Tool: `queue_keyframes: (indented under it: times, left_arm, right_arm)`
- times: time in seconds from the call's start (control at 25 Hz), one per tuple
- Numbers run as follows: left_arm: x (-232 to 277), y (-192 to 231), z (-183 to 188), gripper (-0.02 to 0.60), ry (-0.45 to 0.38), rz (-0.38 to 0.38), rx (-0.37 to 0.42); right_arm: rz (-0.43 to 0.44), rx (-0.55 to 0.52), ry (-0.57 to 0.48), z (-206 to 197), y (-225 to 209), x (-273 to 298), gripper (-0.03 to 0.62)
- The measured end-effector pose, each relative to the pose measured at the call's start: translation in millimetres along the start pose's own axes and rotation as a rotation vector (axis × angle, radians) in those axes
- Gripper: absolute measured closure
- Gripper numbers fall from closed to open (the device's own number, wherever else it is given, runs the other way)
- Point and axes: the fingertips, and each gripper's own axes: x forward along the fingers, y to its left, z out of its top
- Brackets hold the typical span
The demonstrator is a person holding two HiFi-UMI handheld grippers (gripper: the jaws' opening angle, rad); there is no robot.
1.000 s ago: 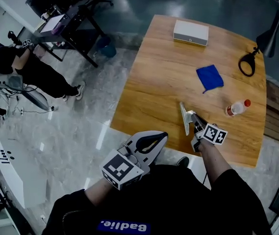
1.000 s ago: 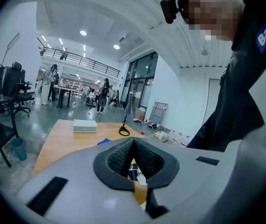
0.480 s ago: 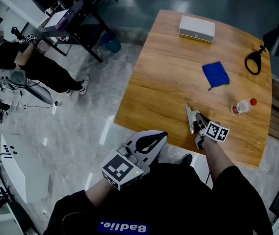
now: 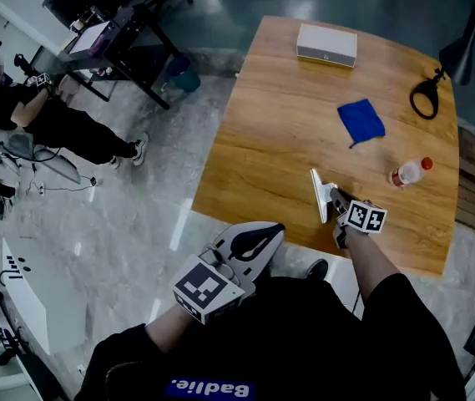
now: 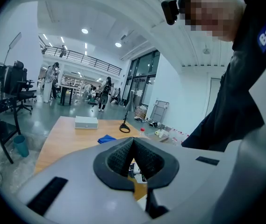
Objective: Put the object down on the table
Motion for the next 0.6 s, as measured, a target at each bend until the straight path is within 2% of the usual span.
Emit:
queue_keyframes:
  times: [0.2,0.36,0.48,0.6]
  left_arm:
    - [0,-10,-5,0.577,0.002,-0.025,0.009]
    - [1,-18,-4,0.577,-0.011,-0.048,0.000]
    - [3,-24,-5,0.577,-0.031,-0.079,0.010]
    - [5,-30,-3,0.577,-0.046,-0.111,0.011]
  right_arm:
    - [-0.024,-0.056,0.027,-3,-10,-7,0.485]
    - [-0.001,-0.033,-0.013,0,-5,-36,0.474]
    - [0.036,-0.001,-0.077,11,16,-62,0.473]
    - [0.104,-0.023,-0.138,27,61,-89,0.473]
